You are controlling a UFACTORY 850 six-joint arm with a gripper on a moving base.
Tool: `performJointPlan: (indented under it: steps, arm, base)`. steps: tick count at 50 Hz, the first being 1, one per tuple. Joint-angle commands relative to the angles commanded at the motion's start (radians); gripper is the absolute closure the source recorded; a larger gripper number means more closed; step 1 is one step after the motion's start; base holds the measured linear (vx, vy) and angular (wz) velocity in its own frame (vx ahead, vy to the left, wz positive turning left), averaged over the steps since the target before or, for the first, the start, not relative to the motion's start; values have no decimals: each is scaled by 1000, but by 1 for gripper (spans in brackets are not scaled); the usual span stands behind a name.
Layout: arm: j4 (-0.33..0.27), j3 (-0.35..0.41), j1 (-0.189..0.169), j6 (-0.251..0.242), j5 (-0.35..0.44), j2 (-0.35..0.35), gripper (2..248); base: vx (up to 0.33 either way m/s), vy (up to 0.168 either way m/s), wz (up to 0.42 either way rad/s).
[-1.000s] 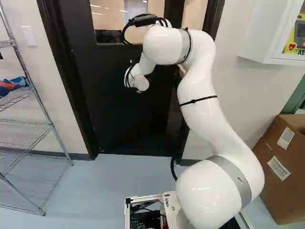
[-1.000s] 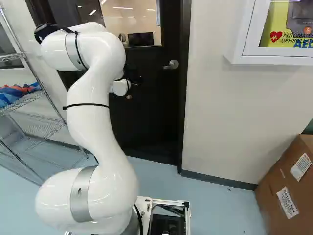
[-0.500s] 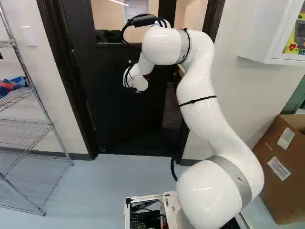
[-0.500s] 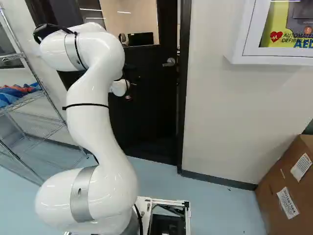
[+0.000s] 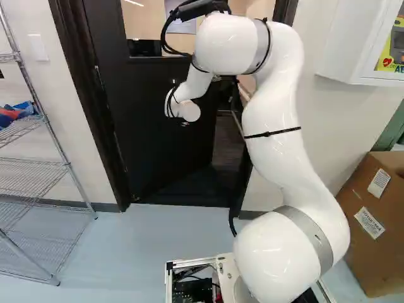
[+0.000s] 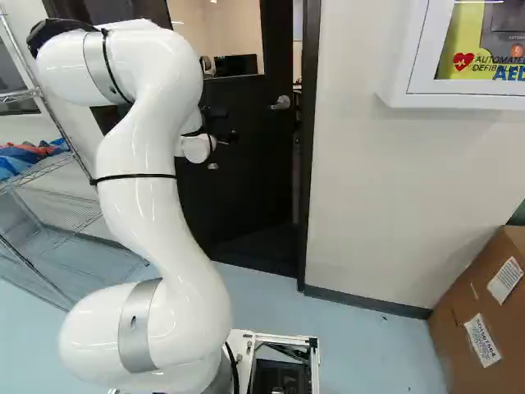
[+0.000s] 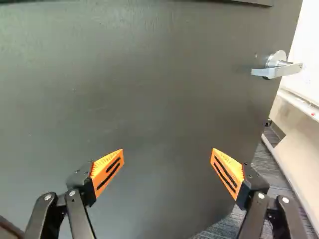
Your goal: Open the door and move inside
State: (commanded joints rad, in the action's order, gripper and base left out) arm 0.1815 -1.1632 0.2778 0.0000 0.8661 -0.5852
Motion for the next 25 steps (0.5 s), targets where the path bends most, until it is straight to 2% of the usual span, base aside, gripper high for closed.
performJointPlan:
  steps: [13,25]
  arm:
    - [-5,88,-6,0,0,67,3]
    - [-40,164,-16,0,0,127,3]
  base:
    - [0,0,0]
    - [0,0,0]
